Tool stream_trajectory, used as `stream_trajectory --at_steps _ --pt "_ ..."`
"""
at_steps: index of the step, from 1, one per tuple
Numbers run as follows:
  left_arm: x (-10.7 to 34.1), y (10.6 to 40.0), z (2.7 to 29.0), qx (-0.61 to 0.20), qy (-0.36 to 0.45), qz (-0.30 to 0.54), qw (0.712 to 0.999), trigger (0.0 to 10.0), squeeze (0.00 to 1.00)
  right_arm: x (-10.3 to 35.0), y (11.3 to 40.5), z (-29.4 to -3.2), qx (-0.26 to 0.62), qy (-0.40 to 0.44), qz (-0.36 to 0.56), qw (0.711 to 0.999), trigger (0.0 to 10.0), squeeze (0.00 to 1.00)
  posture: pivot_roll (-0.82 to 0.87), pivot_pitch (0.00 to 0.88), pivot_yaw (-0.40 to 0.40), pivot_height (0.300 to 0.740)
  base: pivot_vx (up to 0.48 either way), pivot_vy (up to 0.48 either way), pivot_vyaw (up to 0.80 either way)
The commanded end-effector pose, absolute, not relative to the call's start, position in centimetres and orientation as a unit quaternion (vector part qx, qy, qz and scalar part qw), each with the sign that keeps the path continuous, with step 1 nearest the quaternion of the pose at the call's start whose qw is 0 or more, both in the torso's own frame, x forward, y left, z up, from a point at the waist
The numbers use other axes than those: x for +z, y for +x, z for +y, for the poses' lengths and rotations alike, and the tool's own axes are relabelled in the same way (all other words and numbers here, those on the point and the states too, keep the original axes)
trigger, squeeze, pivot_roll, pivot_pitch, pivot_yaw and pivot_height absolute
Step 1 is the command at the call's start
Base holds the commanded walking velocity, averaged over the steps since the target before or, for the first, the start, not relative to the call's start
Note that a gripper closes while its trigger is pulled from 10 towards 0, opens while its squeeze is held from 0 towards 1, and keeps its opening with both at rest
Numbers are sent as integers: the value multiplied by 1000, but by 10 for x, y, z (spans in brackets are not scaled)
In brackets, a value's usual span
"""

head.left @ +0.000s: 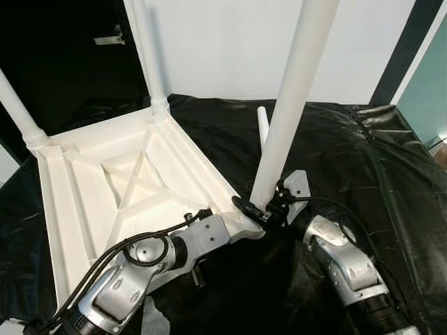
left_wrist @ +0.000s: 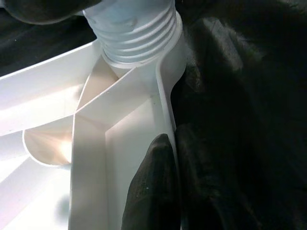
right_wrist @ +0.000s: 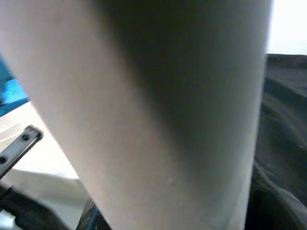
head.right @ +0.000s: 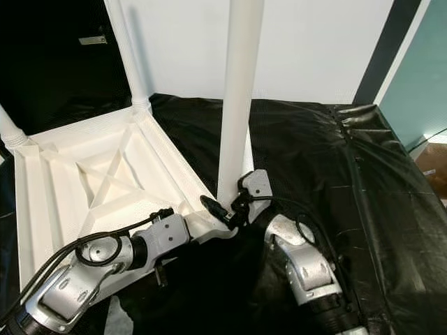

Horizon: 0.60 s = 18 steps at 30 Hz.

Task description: Building children table

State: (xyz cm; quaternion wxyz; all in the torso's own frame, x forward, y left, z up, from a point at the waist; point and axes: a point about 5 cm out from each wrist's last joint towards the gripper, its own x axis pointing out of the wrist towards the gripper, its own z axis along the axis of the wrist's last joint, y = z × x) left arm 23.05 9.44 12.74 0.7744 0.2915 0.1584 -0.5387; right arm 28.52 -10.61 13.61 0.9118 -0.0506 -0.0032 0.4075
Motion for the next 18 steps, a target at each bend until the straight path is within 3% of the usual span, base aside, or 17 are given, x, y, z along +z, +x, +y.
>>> stream_trajectory --at_steps 1,18 --pt "117 212 94 -598 283 189 726 0 0 121 293 -143 351 -57 54 933 10000 0 29 0 -7 740 0 0 0" --pt "118 205 97 -600 280 193 724 0 0 118 292 -151 491 -35 78 867 10000 0 46 0 -9 740 0 0 0"
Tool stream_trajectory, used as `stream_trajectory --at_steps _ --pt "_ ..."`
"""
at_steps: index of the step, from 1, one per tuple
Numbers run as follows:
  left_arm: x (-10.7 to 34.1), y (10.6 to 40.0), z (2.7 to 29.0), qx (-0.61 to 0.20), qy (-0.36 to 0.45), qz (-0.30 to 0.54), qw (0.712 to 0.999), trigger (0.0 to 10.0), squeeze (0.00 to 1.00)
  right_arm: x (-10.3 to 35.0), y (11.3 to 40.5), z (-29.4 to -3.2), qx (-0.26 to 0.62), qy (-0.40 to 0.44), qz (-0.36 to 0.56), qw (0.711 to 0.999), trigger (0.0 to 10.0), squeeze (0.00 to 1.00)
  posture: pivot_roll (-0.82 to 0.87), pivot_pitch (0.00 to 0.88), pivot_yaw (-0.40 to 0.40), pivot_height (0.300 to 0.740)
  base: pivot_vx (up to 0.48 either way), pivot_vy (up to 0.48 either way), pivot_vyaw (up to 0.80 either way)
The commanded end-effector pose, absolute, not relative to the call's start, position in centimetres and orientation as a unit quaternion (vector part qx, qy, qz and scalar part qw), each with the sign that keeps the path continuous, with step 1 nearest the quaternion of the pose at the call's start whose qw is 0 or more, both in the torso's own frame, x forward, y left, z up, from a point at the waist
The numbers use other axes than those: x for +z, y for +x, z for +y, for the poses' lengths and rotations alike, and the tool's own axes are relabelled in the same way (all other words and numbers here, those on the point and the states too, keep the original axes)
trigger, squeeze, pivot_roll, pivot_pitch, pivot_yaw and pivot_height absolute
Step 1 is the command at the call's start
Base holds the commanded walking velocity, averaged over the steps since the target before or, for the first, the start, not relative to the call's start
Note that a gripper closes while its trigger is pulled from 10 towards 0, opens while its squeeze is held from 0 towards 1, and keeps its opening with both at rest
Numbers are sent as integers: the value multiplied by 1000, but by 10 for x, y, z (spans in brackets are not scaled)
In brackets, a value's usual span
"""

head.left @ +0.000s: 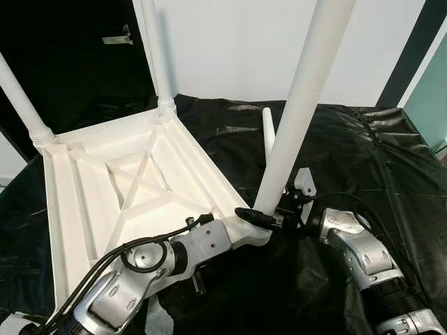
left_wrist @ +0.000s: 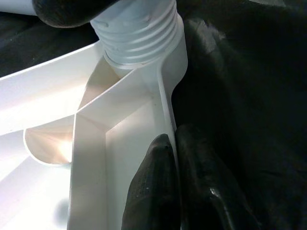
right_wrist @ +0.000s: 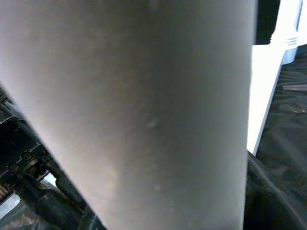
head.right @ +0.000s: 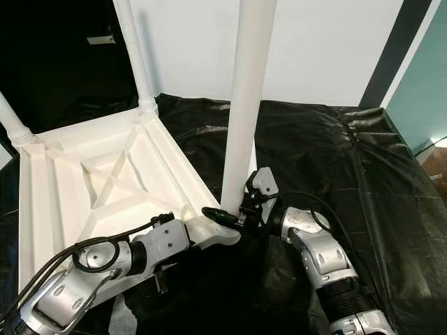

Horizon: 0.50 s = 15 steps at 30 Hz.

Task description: Building children table

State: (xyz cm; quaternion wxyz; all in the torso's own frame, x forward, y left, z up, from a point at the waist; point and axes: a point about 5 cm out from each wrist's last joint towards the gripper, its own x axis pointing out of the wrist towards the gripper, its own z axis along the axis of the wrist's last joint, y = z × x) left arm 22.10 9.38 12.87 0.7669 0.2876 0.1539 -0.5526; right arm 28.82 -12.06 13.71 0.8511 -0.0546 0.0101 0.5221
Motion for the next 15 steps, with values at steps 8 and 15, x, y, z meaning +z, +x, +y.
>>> stream_trajectory --at_steps 8,15 --pt "116 205 98 -601 283 194 721 0 0 120 293 -156 526 -58 71 845 10000 0 52 0 -10 740 0 0 0" --pt "111 203 99 -600 291 202 717 0 0 120 289 -159 562 -90 51 820 10000 0 58 0 -5 740 0 0 0"
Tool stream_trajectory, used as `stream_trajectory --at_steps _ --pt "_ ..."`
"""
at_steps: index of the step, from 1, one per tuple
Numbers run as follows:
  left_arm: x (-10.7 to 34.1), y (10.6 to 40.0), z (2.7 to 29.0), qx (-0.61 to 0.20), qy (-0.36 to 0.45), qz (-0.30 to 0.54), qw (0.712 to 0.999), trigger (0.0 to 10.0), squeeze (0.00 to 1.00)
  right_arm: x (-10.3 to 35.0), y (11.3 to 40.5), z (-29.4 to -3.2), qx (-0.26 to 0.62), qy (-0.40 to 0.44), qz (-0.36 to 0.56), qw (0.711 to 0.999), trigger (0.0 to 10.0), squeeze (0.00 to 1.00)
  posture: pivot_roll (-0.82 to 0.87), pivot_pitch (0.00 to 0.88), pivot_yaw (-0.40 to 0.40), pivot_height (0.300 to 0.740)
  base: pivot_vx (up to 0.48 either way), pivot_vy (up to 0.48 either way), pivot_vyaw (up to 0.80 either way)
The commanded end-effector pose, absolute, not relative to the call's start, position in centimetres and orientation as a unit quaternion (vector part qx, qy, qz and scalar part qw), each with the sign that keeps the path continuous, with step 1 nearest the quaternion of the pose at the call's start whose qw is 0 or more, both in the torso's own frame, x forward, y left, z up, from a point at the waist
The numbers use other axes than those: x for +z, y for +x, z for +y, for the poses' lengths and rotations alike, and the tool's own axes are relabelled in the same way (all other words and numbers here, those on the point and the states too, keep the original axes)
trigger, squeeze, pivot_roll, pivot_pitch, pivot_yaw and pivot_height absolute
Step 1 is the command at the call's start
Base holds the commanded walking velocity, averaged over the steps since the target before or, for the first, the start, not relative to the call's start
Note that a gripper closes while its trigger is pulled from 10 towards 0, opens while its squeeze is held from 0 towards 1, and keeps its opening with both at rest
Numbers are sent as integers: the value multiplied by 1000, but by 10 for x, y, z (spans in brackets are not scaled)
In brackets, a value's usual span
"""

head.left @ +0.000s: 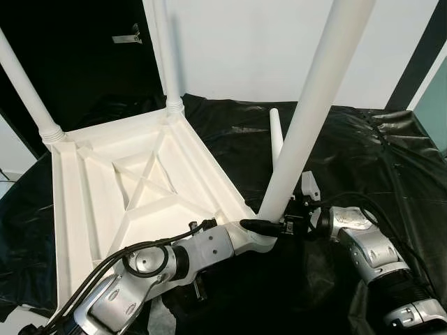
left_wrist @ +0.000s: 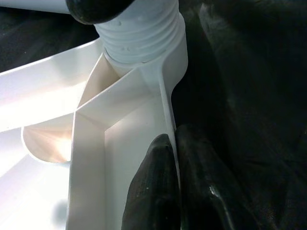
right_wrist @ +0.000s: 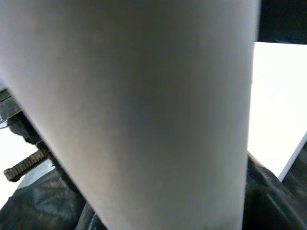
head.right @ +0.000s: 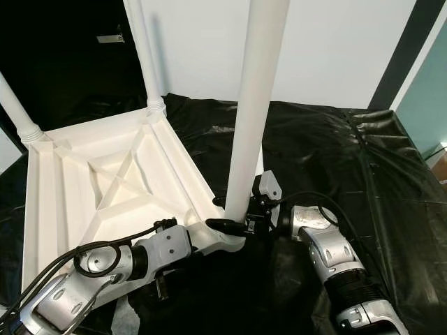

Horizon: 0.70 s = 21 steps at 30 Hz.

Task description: Building children table

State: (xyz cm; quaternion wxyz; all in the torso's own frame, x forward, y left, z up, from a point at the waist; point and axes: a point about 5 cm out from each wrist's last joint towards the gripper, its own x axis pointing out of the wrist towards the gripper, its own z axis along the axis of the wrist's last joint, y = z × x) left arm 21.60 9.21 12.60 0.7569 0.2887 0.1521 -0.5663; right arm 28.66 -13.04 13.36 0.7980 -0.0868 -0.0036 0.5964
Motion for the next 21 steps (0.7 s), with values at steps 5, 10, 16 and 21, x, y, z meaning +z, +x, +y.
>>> stream_trajectory --at_steps 5,10,16,21 --pt "110 201 98 -602 291 204 715 0 0 116 287 -160 585 -89 62 804 10000 0 62 0 0 740 0 0 0" --pt "111 199 97 -605 291 204 713 0 0 114 287 -165 605 -130 69 783 10000 0 65 0 9 740 0 0 0" --pt "111 198 98 -605 292 205 712 0 0 112 286 -173 629 -138 79 761 10000 0 73 0 11 740 0 0 0" --pt "111 198 99 -605 292 206 712 0 0 110 288 -176 625 -136 84 764 10000 0 79 0 9 740 0 0 0"
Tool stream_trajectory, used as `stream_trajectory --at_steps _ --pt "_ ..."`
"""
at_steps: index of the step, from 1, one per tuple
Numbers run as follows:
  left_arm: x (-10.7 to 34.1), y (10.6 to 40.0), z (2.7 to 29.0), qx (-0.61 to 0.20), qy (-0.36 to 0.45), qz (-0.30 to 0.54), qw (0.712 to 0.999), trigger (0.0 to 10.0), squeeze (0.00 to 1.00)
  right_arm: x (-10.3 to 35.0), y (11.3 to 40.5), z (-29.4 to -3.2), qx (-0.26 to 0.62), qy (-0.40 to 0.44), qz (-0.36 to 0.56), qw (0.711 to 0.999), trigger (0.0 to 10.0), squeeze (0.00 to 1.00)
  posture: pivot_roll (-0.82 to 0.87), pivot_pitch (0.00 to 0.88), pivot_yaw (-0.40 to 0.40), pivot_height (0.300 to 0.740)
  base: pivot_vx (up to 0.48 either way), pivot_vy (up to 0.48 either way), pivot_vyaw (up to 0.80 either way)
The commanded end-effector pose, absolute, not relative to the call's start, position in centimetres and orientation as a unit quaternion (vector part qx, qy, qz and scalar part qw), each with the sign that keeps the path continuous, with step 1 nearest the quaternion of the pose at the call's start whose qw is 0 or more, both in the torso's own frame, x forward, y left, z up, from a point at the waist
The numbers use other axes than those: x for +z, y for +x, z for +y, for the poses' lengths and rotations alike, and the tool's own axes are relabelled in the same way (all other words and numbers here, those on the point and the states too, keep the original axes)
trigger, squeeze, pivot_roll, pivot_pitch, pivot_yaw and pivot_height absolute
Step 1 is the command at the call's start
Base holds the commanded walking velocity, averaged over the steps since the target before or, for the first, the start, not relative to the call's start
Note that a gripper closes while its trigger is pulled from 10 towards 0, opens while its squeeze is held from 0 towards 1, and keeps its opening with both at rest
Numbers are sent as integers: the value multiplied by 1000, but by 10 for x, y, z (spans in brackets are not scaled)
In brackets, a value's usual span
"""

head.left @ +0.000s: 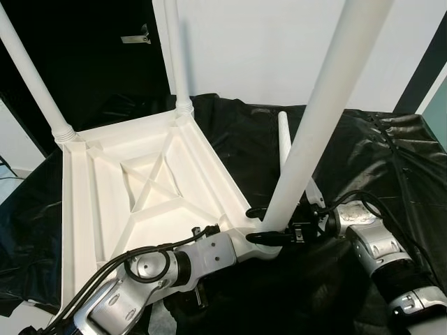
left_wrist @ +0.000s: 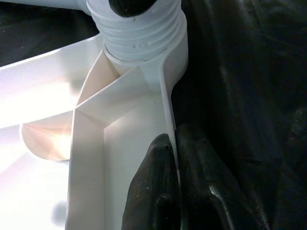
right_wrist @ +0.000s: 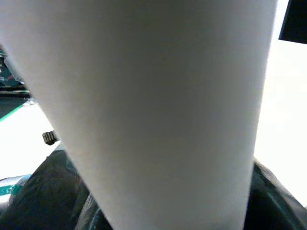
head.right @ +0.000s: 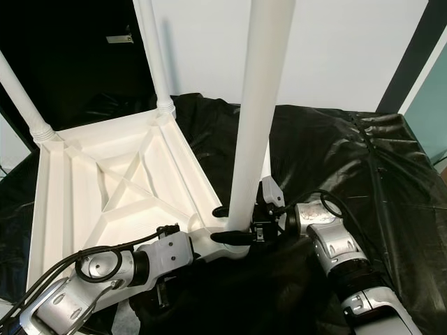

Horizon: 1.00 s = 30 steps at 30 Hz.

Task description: Building children table

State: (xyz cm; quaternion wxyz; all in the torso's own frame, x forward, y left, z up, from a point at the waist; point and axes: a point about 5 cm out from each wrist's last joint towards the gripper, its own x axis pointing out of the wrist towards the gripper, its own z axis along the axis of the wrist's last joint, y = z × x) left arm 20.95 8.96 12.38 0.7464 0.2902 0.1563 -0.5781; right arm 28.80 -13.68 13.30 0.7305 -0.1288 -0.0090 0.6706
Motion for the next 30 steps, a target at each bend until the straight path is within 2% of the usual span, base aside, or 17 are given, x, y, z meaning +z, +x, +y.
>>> stream_trajectory --at_steps 1,6,7,8,10,15,19,21,24,30 --pt "111 197 100 -604 292 207 712 0 0 111 290 -175 620 -122 79 771 10000 0 80 0 7 740 0 0 0" --pt "110 197 100 -601 294 208 714 0 0 113 293 -172 608 -106 63 785 10000 0 84 0 -1 740 0 0 0" --pt "110 197 100 -598 294 208 716 0 0 117 294 -165 591 -106 44 799 10000 0 83 0 -10 740 0 0 0" --pt "110 197 100 -598 294 208 716 0 0 117 294 -165 591 -106 44 799 10000 0 83 0 -10 740 0 0 0" --pt "109 198 99 -593 294 207 721 0 0 121 298 -156 553 -109 20 826 10000 0 84 0 -13 740 0 0 0" --pt "109 199 98 -589 292 205 725 0 0 122 298 -148 525 -117 -3 843 10000 0 79 0 -20 740 0 0 0" --pt "108 199 96 -586 290 204 729 0 0 123 294 -132 454 -93 -21 886 10000 0 73 0 -25 740 0 0 0" --pt "108 199 96 -586 289 204 729 0 0 124 293 -130 450 -90 -24 888 10000 0 73 0 -25 740 0 0 0" --pt "108 200 97 -587 292 203 728 0 0 123 287 -117 400 -65 -38 913 10000 0 63 0 -27 740 0 0 0" --pt "108 203 97 -586 295 203 727 0 0 124 281 -104 344 -38 -52 937 10000 0 56 0 -24 740 0 0 0"
